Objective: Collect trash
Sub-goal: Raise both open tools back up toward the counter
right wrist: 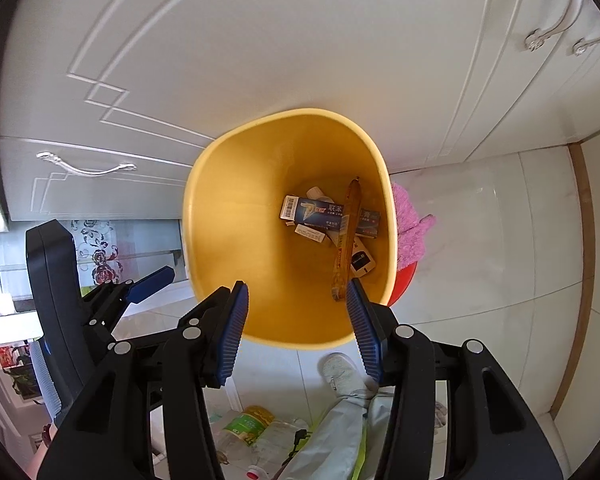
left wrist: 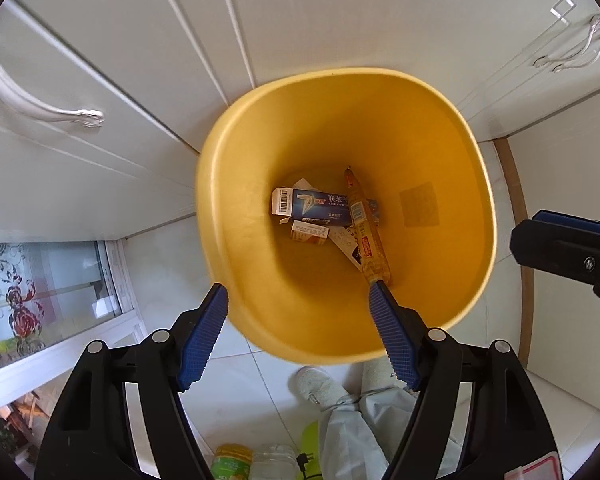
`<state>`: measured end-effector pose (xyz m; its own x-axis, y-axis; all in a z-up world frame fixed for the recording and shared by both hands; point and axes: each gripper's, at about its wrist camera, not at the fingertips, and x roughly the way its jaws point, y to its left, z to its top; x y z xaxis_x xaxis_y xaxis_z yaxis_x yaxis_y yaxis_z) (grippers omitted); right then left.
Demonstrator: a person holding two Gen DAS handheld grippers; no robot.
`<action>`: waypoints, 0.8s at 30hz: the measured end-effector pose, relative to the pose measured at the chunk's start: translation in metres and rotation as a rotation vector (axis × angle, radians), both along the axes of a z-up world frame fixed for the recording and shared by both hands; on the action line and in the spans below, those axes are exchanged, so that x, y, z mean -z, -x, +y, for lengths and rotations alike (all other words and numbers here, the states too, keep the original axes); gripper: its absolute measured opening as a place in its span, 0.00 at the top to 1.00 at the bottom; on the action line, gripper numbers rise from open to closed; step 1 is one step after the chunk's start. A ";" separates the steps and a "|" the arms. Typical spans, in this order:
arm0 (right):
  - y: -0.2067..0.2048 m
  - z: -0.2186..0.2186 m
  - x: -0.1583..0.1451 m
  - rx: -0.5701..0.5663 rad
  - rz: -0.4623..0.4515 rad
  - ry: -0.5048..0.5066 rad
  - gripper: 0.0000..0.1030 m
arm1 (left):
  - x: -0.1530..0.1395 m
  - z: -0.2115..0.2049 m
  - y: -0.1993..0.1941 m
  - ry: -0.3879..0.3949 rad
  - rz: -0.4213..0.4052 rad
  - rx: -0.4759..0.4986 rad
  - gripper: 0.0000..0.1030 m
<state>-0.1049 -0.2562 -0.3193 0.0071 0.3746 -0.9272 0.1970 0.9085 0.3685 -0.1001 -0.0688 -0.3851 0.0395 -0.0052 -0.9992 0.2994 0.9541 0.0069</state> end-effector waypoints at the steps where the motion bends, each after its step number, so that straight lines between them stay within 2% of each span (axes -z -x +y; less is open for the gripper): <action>1: 0.002 -0.001 -0.005 -0.001 -0.005 0.002 0.49 | -0.004 0.002 0.002 0.001 -0.005 -0.005 0.29; 6: 0.015 -0.003 -0.047 -0.021 -0.084 0.033 0.49 | -0.036 0.014 0.017 0.027 -0.050 -0.048 0.29; 10: 0.030 -0.003 -0.098 -0.055 -0.186 0.082 0.49 | -0.071 0.025 0.032 0.055 -0.099 -0.088 0.29; 18: 0.049 0.000 -0.196 -0.122 -0.402 0.136 0.49 | -0.156 0.050 0.051 0.090 -0.244 -0.184 0.29; 24: 0.046 0.003 -0.254 -0.153 -0.540 0.156 0.49 | -0.213 0.067 0.050 0.116 -0.354 -0.256 0.29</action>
